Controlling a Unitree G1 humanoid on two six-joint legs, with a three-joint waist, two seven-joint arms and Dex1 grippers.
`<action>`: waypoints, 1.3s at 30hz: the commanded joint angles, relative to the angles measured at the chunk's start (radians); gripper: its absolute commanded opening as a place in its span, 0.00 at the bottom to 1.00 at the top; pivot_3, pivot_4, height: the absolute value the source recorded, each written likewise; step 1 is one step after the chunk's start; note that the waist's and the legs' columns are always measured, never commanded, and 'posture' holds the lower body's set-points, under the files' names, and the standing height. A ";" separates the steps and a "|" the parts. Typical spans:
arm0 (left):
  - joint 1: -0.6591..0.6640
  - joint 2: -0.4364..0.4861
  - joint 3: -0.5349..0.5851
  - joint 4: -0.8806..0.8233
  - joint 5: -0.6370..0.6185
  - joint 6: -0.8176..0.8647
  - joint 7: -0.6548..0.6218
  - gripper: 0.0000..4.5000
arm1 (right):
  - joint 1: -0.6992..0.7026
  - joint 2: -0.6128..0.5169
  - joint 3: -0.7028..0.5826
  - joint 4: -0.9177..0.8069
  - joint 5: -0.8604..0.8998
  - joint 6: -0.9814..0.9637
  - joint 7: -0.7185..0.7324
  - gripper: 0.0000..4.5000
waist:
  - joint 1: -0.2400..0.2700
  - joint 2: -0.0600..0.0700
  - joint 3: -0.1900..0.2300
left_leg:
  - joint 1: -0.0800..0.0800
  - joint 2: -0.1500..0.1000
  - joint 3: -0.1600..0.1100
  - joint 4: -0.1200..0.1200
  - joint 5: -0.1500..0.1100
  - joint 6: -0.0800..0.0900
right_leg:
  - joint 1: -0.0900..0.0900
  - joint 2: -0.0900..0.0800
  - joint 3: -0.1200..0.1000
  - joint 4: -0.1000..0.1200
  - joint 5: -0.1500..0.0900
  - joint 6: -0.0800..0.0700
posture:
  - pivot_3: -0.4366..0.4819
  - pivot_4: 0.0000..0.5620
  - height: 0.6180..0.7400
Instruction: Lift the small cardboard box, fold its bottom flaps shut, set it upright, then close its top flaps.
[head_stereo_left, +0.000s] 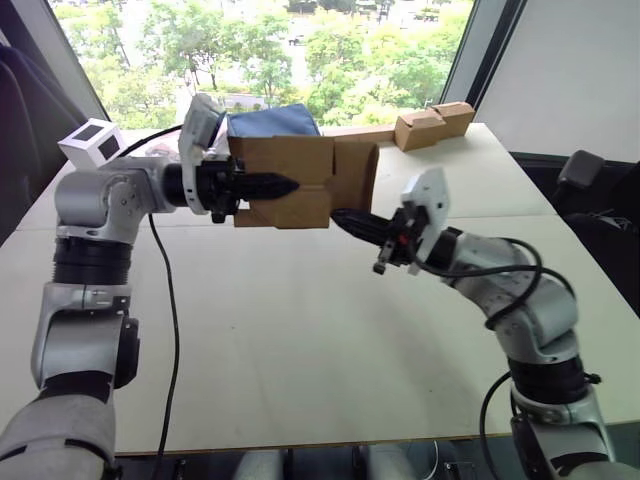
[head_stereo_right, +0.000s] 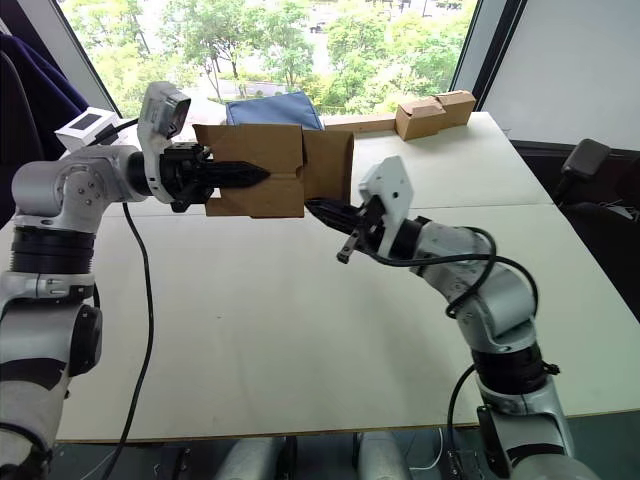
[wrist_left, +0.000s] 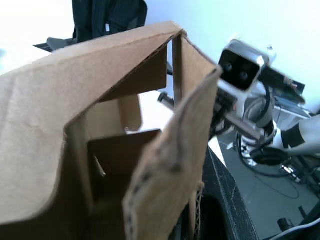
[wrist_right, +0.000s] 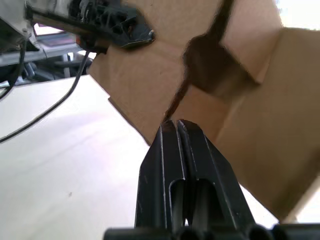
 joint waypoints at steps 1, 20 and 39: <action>-0.014 0.019 0.042 -0.023 -0.027 -0.003 0.002 0.00 | -0.048 -0.042 -0.222 -0.005 0.245 0.097 -0.049 0.01 | -0.001 0.000 0.000 | 0.000 0.000 0.000 0.000 0.000 0.000 | 0.000 0.000 0.000 0.000 0.000 0.000 | 0.48 0.27 1.00; -0.039 -0.004 0.034 -0.007 -0.033 -0.008 0.017 0.00 | -0.122 0.040 0.029 0.401 -0.193 -0.245 -0.052 0.01 | -0.007 0.000 0.000 | 0.000 0.000 0.001 0.000 0.000 0.000 | -0.001 0.001 0.000 0.000 0.000 0.000 | 0.48 0.27 1.00; -0.006 0.011 0.057 -0.050 -0.082 0.040 0.042 0.00 | 0.002 0.238 -0.129 0.136 0.387 0.027 -0.131 0.01 | -0.004 0.000 0.000 | -0.001 0.000 0.000 0.001 0.001 -0.001 | -0.002 0.000 0.000 0.001 0.000 0.000 | 0.48 0.27 1.00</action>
